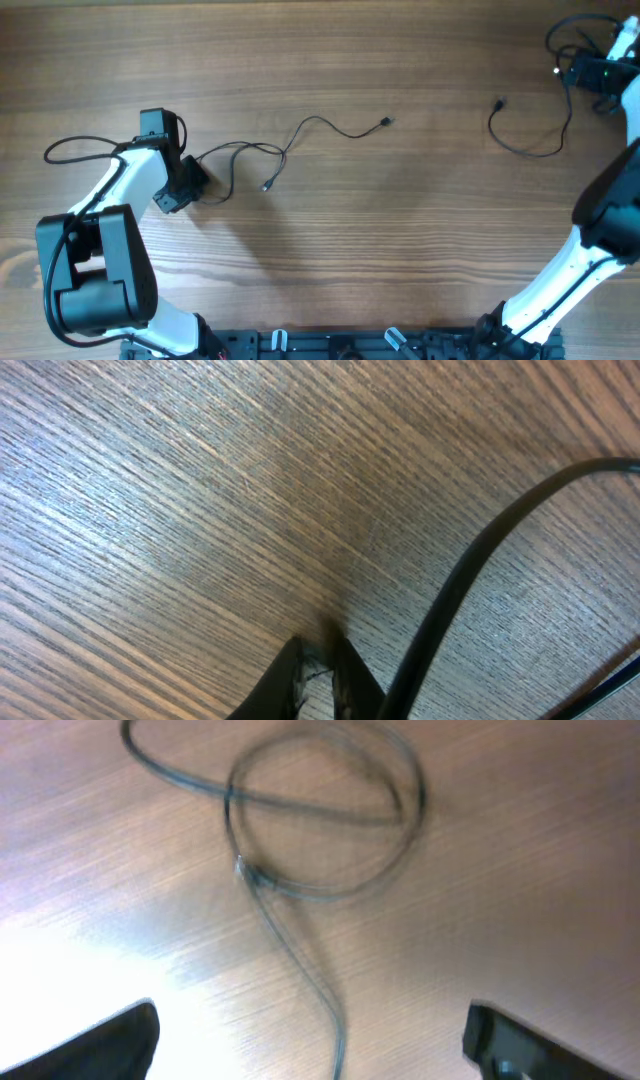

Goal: Untangle cables

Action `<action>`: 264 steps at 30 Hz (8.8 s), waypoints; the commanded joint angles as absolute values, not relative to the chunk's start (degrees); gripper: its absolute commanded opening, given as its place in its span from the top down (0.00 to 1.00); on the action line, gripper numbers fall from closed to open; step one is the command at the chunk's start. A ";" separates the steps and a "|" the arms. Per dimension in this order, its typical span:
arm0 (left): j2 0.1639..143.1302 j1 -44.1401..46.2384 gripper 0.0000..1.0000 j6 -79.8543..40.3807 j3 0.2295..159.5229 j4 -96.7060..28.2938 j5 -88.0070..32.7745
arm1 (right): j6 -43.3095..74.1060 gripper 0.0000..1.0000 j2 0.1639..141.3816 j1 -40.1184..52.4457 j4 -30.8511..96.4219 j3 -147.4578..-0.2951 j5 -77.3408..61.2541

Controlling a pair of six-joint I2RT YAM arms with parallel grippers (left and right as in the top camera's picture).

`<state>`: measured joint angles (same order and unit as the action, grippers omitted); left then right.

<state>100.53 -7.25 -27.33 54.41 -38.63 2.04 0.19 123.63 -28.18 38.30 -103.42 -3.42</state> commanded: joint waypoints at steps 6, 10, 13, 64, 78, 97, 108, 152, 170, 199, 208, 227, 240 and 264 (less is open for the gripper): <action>104.71 -7.51 0.85 -27.90 50.87 -34.89 -2.13 | 34.85 0.00 118.72 -26.06 48.58 -89.17 4.69; 104.71 -7.53 0.85 -27.90 50.87 -34.92 -2.13 | 34.50 0.41 118.72 -25.06 35.62 -78.08 1.41; 104.71 -7.51 0.85 -27.90 50.87 -34.92 -2.13 | 30.70 0.96 118.45 -24.99 29.28 -77.12 -12.01; 93.60 6.17 0.00 -36.62 54.46 -43.03 13.52 | 21.26 0.00 106.30 20.84 26.79 -75.22 -19.00; 90.74 -5.54 0.00 -42.50 54.46 -29.02 -25.91 | -23.24 0.18 117.51 30.76 16.29 -75.24 -5.15; 90.76 -5.48 0.00 -43.94 54.46 -24.86 -25.91 | -3.16 0.96 121.30 28.69 9.67 -78.56 -3.60; 90.76 -5.48 0.00 -43.94 54.46 -24.86 -25.89 | 9.72 0.96 111.15 6.83 -6.04 -86.30 -18.24; 90.76 -5.48 0.00 -43.94 54.46 -24.86 -25.89 | 11.07 0.00 62.28 -5.43 19.92 -76.60 -6.74; 90.76 -5.48 0.00 -43.94 54.46 -24.86 -25.91 | 10.48 0.00 0.14 -4.29 27.40 -62.96 -11.27; 90.76 -5.50 0.00 -43.94 54.46 -24.84 -25.89 | 12.23 0.00 3.07 -4.84 -11.11 -37.69 -12.47; 90.76 -5.48 0.00 -43.94 54.46 -24.84 -25.89 | 13.52 0.00 12.69 -4.84 -8.03 -15.73 -8.34; 90.76 -5.48 0.00 -43.94 54.46 -24.86 -25.89 | 19.64 0.00 16.01 -4.84 -0.67 -0.32 3.01; 90.76 -5.48 0.00 -43.94 54.46 -24.86 -25.89 | 19.64 0.00 16.27 -4.84 -0.71 -0.32 2.98; 90.76 -5.48 0.00 -43.94 54.46 -24.86 -25.89 | 13.37 0.00 0.16 -4.67 -0.54 -0.32 2.90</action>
<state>91.39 -5.32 -43.83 54.28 -24.99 -25.43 19.25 1.19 -4.69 -0.40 -0.36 2.02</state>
